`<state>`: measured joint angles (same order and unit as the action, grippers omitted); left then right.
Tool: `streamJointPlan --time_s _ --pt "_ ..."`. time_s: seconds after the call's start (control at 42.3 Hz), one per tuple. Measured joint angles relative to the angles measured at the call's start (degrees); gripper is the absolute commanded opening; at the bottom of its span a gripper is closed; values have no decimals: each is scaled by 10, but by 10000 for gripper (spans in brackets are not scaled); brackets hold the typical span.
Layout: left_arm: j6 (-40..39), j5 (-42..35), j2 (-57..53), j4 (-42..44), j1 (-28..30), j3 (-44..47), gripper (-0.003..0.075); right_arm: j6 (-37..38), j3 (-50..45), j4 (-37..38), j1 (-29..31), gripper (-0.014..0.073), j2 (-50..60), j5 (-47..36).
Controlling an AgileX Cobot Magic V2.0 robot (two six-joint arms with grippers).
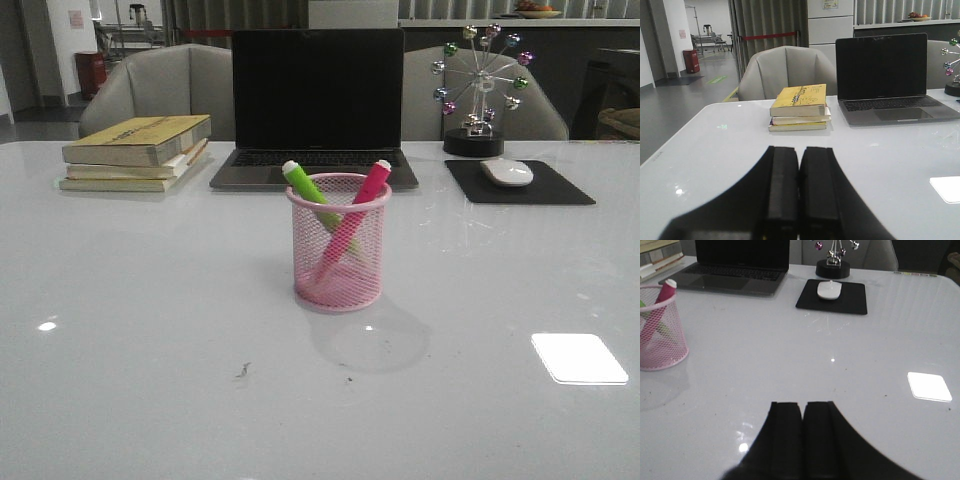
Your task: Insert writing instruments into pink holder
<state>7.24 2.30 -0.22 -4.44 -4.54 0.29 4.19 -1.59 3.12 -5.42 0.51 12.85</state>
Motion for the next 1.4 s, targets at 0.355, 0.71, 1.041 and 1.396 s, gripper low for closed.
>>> streamJointPlan --time_s 0.355,0.71,1.041,1.396 --pt "0 0 0 0 0 0 99 0 0 -4 0 69 1 -52" --pt "0 0 0 0 0 0 99 -2 0 -23 33 69 1 -88" --pt "0 0 0 0 0 0 99 -33 0 -59 33 69 1 -90" --pt "0 0 0 0 0 0 99 -35 0 -61 33 69 1 -92"
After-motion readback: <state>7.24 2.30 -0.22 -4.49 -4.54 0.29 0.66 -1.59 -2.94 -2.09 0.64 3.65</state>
